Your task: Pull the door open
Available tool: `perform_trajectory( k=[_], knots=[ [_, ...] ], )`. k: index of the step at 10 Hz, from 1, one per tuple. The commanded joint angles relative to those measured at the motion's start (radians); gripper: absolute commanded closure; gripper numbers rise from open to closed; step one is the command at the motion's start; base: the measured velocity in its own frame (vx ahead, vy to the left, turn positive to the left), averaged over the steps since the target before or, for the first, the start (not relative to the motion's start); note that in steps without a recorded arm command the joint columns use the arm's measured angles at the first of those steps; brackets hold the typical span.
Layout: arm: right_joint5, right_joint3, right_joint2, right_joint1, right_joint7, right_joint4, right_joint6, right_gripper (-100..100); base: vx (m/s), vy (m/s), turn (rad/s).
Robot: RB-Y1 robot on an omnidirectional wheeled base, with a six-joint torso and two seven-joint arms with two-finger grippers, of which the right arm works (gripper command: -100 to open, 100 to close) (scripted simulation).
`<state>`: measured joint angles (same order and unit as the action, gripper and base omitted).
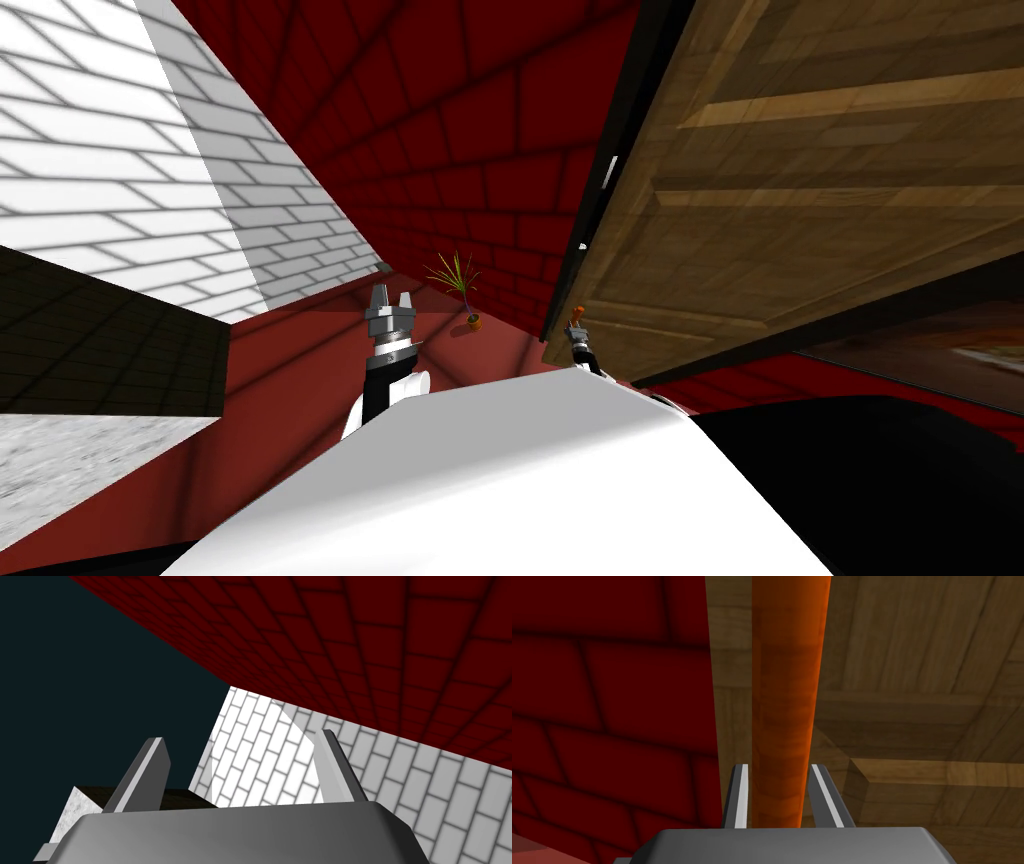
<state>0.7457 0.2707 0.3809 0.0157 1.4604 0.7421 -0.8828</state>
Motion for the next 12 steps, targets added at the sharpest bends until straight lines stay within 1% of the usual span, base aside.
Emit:
perform_trajectory(
  k=[1, 2, 3, 4, 6, 7, 9, 10, 11, 12],
  knots=[
    [-0.011, 0.025, 0.011, 0.014, 0.015, 0.018, 0.005, 100, -0.263, 0.012, 0.054],
    [-0.018, 0.038, 0.017, 0.018, 0.024, 0.024, 0.004, 100, -0.246, -0.023, 0.069],
    [-0.012, 0.027, 0.014, 0.016, 0.016, 0.023, 0.005, 100, -0.11, -0.009, 0.024],
    [-0.023, 0.052, 0.028, 0.029, 0.037, 0.03, -0.002, 100, -0.164, -0.024, 0.107],
    [-0.034, 0.075, 0.045, 0.039, 0.059, 0.037, -0.013, 100, -0.242, -0.04, 0.103],
    [-0.043, 0.094, 0.059, 0.047, 0.077, 0.044, -0.022, 100, -0.252, -0.041, 0.101],
    [-0.055, 0.122, 0.079, 0.059, 0.103, 0.052, -0.034, 100, -0.254, -0.03, 0.105],
    [-0.06, 0.133, 0.087, 0.063, 0.113, 0.056, -0.039, 100, -0.259, -0.02, 0.082],
    [-0.055, 0.122, 0.085, 0.062, 0.102, 0.063, -0.031, 100, -0.12, -0.013, 0.023],
    [-0.067, 0.147, 0.1, 0.076, 0.125, 0.065, -0.049, 100, -0.151, -0.023, 0.096]
  ],
)
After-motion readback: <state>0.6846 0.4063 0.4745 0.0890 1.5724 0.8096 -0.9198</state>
